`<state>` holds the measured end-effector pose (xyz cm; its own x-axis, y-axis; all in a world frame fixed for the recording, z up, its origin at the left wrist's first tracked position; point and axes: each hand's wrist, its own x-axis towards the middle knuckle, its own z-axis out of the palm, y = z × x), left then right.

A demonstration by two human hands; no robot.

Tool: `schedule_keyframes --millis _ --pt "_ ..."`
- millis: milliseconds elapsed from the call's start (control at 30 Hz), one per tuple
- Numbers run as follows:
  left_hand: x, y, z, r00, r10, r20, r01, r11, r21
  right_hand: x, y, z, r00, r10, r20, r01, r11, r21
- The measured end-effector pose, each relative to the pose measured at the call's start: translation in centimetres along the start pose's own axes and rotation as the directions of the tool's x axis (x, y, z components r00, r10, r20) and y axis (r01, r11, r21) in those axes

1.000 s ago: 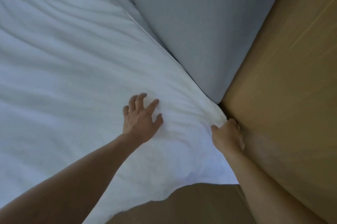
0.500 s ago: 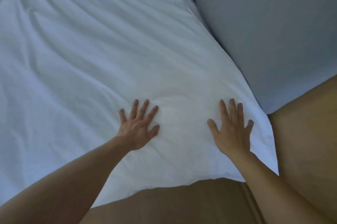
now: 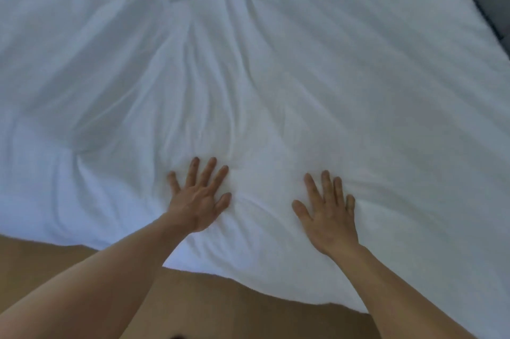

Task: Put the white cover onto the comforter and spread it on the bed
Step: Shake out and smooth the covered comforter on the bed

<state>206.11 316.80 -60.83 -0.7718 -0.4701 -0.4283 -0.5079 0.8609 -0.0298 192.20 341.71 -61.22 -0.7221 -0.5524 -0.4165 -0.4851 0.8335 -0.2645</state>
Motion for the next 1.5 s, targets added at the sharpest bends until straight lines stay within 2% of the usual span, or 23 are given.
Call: schedule_keyframes --millis 167,333,400,433,467,500,533,567,600,633,667,700,800,867,967,1033,1100,1167,1233,1367,1400,1433,1500 --pt "-0.8 -11.0 1.2 0.998 -0.051 -0.02 0.05 0.998 -0.035 2.7 -12.7 4.0 0.991 -0.133 0.017 0.134 0.988 -0.07" --pt "-2.4 -20.6 2.5 0.996 -0.07 -0.055 0.066 0.996 -0.063 4.0 -22.2 7.9 0.976 -0.214 0.037 0.217 0.968 -0.129" --pt "-3.2 -24.5 3.1 0.98 -0.163 -0.116 0.145 0.979 -0.145 4.7 -25.6 8.2 0.957 -0.282 0.071 0.289 0.948 -0.133" --pt "-3.6 -26.3 3.2 0.951 -0.271 -0.148 0.23 0.942 -0.245 5.1 -27.3 8.2 0.939 -0.328 0.1 0.338 0.934 -0.117" --pt "-3.9 -28.0 3.2 0.894 -0.418 -0.161 0.331 0.859 -0.39 5.5 -29.0 8.4 0.921 -0.369 0.127 0.381 0.92 -0.087" --pt "-3.9 -29.7 3.3 0.796 -0.593 -0.123 0.435 0.702 -0.564 5.7 -30.6 8.6 0.905 -0.399 0.146 0.411 0.91 -0.062" --pt "-3.8 -31.4 3.2 0.657 -0.754 -0.009 0.508 0.451 -0.734 5.9 -32.0 9.0 0.896 -0.417 0.152 0.428 0.903 -0.047" --pt "-3.7 -33.2 3.1 0.501 -0.848 0.17 0.519 0.137 -0.844 5.9 -33.2 9.4 0.894 -0.423 0.149 0.435 0.899 -0.052" --pt "-3.8 -34.8 3.1 0.38 -0.846 0.374 0.47 -0.171 -0.866 5.7 -34.3 9.8 0.895 -0.423 0.142 0.436 0.897 -0.072" --pt "-3.9 -36.1 3.7 0.327 -0.772 0.546 0.401 -0.41 -0.82 5.5 -35.1 10.3 0.896 -0.424 0.135 0.438 0.893 -0.104" --pt "-4.3 -36.9 4.4 0.334 -0.679 0.654 0.346 -0.557 -0.755 5.3 -35.8 10.7 0.891 -0.435 0.132 0.451 0.882 -0.135" --pt "-4.6 -37.3 5.5 0.368 -0.596 0.714 0.318 -0.641 -0.698 5.2 -36.3 11.0 0.882 -0.454 0.125 0.469 0.87 -0.15" --pt "-4.6 -37.2 8.1 0.527 -0.404 0.748 0.198 -0.798 -0.57 5.8 -36.7 11.1 0.862 -0.5 0.088 0.507 0.856 -0.1" --pt "-4.1 -37.2 8.9 0.564 -0.394 0.726 0.069 -0.853 -0.517 6.6 -36.2 10.6 0.866 -0.498 0.052 0.501 0.862 -0.08" --pt "-4.4 -38.0 9.1 0.555 -0.451 0.699 -0.093 -0.869 -0.486 7.6 -36.7 9.7 0.887 -0.456 -0.077 0.451 0.89 -0.073" --pt "-5.3 -38.2 8.8 0.541 -0.488 0.684 -0.141 -0.855 -0.499 7.6 -38.2 9.7 0.891 -0.435 -0.129 0.426 0.9 -0.093" --pt "-6.5 -38.3 8.8 0.518 -0.554 0.652 -0.16 -0.811 -0.563 7.4 -40.1 10.3 0.859 -0.495 -0.131 0.481 0.868 -0.126" --pt "-7.8 -39.1 9.0 0.461 -0.641 0.614 -0.172 -0.743 -0.646 7.4 -41.6 10.9 0.827 -0.557 -0.077 0.54 0.824 -0.169" --pt "-9.2 -40.8 9.4 0.372 -0.738 0.562 -0.142 -0.644 -0.752 7.9 -42.1 11.3 0.819 -0.572 -0.047 0.553 0.808 -0.202" --pt "-12.0 -43.3 10.0 0.22 -0.875 0.431 0.011 -0.439 -0.898 9.4 -41.0 11.1 0.828 -0.556 -0.073 0.524 0.813 -0.254" --pt "-11.9 -43.3 10.5 0.216 -0.875 0.434 -0.008 -0.446 -0.895 9.8 -40.8 11.1 0.829 -0.555 -0.075 0.52 0.812 -0.266" --pt "-11.7 -43.0 10.7 0.249 -0.846 0.471 -0.068 -0.5 -0.863 10.0 -40.6 11.2 0.83 -0.552 -0.08 0.514 0.813 -0.273" --pt "-10.9 -42.0 12.1 0.325 -0.716 0.618 -0.228 -0.694 -0.683 10.3 -40.4 11.6 0.822 -0.558 -0.111 0.511 0.81 -0.288"
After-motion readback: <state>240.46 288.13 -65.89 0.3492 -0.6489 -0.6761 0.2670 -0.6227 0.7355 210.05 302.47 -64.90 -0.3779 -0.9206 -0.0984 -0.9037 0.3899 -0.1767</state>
